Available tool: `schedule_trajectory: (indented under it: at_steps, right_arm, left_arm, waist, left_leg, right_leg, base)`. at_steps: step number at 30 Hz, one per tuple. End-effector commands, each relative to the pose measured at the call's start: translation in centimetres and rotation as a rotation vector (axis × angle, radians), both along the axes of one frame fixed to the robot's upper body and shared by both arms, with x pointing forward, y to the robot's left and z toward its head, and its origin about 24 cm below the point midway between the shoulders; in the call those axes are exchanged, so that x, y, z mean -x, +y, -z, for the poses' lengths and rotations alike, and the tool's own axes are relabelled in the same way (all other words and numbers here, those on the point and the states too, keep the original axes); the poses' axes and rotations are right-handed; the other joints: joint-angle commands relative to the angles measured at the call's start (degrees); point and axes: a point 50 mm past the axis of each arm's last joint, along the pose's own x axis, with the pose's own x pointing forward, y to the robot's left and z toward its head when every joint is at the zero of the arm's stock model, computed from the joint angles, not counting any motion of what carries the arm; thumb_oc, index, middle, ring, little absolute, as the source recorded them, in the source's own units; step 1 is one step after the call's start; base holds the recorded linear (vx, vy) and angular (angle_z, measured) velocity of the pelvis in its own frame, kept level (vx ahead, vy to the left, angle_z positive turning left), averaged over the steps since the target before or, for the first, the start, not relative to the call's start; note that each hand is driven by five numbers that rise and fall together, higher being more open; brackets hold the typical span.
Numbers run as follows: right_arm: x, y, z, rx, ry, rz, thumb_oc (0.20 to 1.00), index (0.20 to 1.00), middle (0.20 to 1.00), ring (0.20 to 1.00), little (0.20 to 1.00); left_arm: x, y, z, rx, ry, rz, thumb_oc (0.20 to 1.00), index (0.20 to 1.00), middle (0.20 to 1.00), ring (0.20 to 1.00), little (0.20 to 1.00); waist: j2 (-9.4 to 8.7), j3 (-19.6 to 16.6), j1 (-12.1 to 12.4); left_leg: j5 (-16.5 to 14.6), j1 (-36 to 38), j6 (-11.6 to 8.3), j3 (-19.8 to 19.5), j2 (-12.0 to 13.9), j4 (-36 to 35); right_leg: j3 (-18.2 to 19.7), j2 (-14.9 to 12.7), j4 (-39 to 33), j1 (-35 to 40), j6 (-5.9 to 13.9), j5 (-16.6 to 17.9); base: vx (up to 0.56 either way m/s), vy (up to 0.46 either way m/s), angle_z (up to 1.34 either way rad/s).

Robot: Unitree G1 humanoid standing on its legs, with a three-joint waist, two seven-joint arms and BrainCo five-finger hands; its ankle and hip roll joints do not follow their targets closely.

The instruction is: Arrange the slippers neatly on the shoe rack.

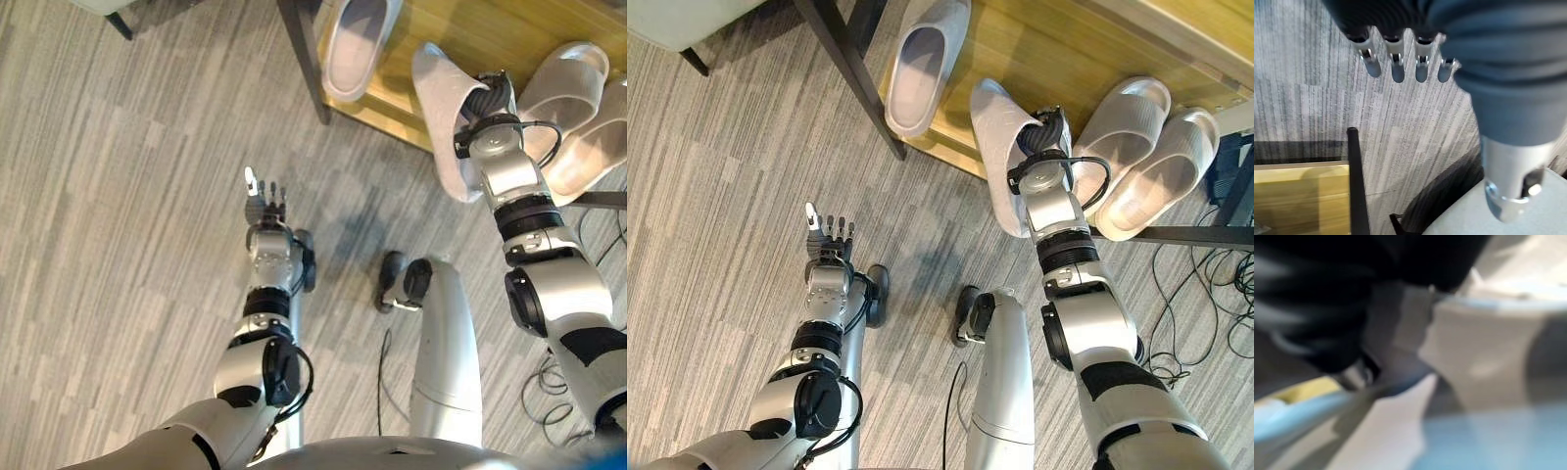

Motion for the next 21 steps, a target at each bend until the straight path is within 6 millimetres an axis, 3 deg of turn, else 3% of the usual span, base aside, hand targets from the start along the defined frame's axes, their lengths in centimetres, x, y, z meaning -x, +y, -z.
schedule_trajectory:
  at_steps: [1, 5, 8, 13, 21]
  right_arm:
    - [0.3, 0.1, -4.5, 0.061, -0.132, 0.019, 0.200, 0.200, 0.200, 0.200, 0.200]
    - [0.6, -1.8, -6.0, 0.120, -0.129, 0.125, 0.200, 0.200, 0.200, 0.200, 0.200]
    - [0.8, -2.5, -6.6, 0.195, -0.129, 0.155, 0.200, 0.200, 0.200, 0.200, 0.200]
    - [0.9, -2.6, -8.9, 0.233, -0.172, 0.203, 0.200, 0.200, 0.200, 0.200, 0.200]
    - [1.1, -2.9, -10.5, 0.276, -0.205, 0.239, 0.200, 0.200, 0.200, 0.200, 0.200]
  left_arm:
    - [-0.3, 0.3, -1.0, -0.019, -0.051, -0.011, 1.000, 1.000, 1.000, 1.000, 1.000]
    - [0.4, 0.7, 0.2, -0.049, -0.008, -0.014, 1.000, 1.000, 1.000, 1.000, 1.000]
    - [0.5, 0.5, 0.0, -0.070, -0.003, -0.035, 1.000, 1.000, 1.000, 1.000, 1.000]
    - [0.8, -0.5, -0.9, -0.102, -0.055, -0.012, 1.000, 1.000, 1.000, 1.000, 1.000]
    - [1.3, -1.7, -0.7, -0.111, -0.078, 0.024, 1.000, 1.000, 1.000, 1.000, 1.000]
  waist:
    - [-0.23, 3.50, -1.18]
    - [-0.11, 4.08, -0.46]
    - [0.08, 4.29, 0.05]
    - [0.06, 5.26, 1.02]
    - [-0.52, 7.12, 1.75]
  left_leg:
    - [-6.91, 6.39, 1.92, 0.64, 1.35, 2.24]
    - [-6.79, 6.39, 2.26, 1.02, 0.79, 1.92]
    - [-6.28, 6.39, 2.41, 0.99, 0.11, 1.06]
    - [-5.17, 6.39, 2.59, 1.00, -0.73, -0.48]
    - [-4.72, 6.39, 2.42, 1.40, -1.79, -1.05]
  right_leg:
    - [-0.22, -2.72, 0.89, 6.76, 2.65, -2.31]
    - [-0.27, -3.44, 1.11, 6.75, 2.82, -2.01]
    - [-0.37, -3.79, 0.92, 6.75, 2.94, -2.26]
    - [-0.19, -4.54, 0.64, 6.77, 2.96, -1.86]
    - [0.36, -5.75, 1.42, 6.78, 3.13, -2.05]
  base:
    - [0.00, 0.000, 0.04]
    - [0.02, 0.017, 0.01]
    - [0.01, 0.005, 0.09]
    - [0.00, -0.006, 0.08]
    - [0.02, -0.010, 0.10]
